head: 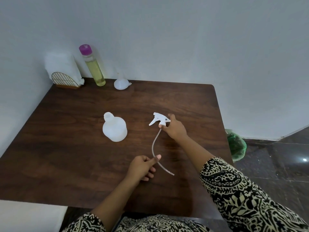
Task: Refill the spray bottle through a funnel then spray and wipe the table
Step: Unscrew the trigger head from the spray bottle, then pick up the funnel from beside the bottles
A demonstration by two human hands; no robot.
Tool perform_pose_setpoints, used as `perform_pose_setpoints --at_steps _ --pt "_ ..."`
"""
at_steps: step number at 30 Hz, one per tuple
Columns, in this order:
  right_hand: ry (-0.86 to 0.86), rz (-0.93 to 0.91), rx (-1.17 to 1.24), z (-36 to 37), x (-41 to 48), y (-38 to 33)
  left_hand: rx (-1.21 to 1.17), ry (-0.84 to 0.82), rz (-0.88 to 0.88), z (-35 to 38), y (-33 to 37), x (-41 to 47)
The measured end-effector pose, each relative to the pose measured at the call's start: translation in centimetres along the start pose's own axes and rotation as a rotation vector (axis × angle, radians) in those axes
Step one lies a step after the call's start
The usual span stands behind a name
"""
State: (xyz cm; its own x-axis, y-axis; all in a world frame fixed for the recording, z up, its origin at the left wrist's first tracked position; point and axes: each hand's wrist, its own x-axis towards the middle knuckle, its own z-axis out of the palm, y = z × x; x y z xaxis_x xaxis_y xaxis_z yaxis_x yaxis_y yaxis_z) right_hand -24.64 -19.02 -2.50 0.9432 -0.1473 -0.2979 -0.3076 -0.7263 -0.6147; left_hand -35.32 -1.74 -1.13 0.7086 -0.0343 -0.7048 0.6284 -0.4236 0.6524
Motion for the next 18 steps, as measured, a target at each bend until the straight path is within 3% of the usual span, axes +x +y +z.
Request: perform_pose_setpoints --at_steps 8,14,18 --pt "0.128 -0.094 0.043 -0.5 -2.0 -3.3 0.24 0.25 0.238 -4.5 2.5 -2.2" --pt "0.083 -0.246 0.07 -1.6 0.6 -11.1 0.041 0.362 0.516 -13.2 9.8 -1.9" --pt "0.012 -0.298 0.067 -1.0 4.7 -16.9 -0.009 0.492 0.577 -20.2 13.5 1.8"
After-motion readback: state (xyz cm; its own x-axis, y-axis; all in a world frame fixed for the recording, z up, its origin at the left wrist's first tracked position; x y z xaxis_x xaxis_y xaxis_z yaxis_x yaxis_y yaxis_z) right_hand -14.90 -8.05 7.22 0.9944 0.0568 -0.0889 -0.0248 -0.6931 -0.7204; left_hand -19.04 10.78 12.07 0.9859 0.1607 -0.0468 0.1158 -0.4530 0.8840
